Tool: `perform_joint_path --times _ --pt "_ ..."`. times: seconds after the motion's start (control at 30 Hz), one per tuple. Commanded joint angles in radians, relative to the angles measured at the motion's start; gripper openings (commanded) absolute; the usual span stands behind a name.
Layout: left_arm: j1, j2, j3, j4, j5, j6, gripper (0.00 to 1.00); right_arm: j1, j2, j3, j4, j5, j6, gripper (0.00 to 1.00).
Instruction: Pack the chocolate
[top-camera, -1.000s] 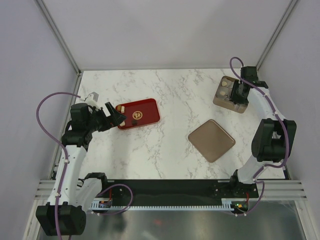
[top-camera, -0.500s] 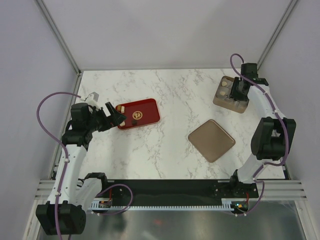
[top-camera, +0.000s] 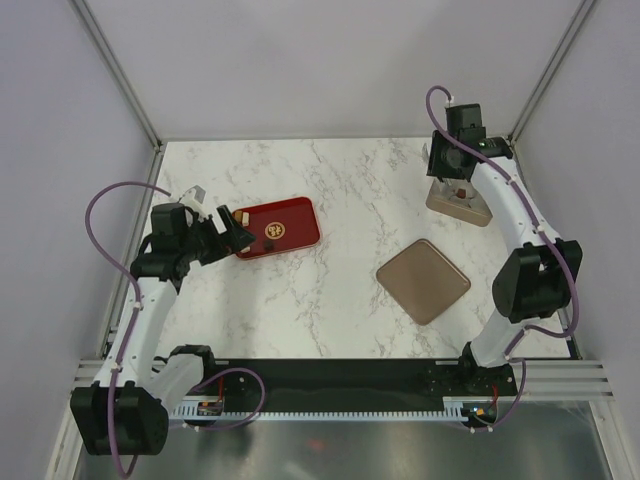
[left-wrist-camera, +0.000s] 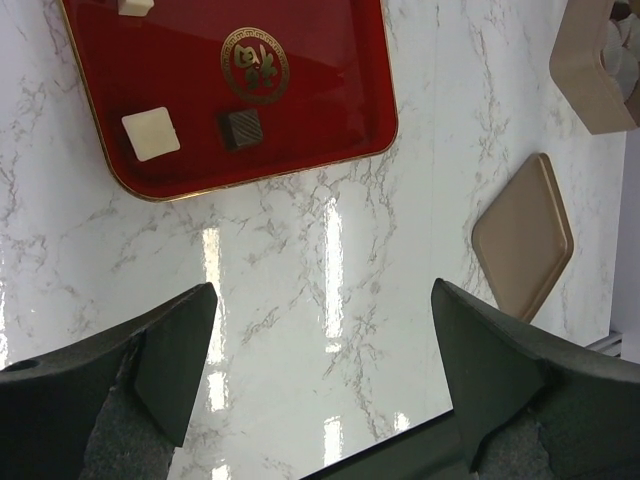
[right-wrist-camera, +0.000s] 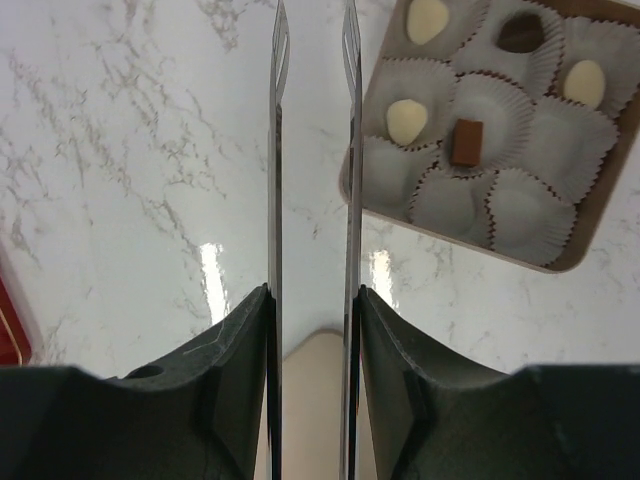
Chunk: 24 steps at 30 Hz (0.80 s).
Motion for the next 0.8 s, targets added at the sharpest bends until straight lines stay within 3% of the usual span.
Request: perform_joint_path --times 0.0,0.17,0.77 --pt "-0.037 0.008 -0.005 0.023 -0.027 0.024 0.96 0.026 -0.066 -0.021 0.013 -0.015 0.026 0.47" --pt "-0.048 0.033 -0.002 0.021 -0.029 0.024 0.95 0.072 -0.114 -0.049 0.032 -0.114 0.017 0.47" --pt "-0.062 -0.055 0.018 0.007 -0.131 0.033 0.94 0.251 -0.192 -0.106 0.007 -0.145 -0.017 0.47"
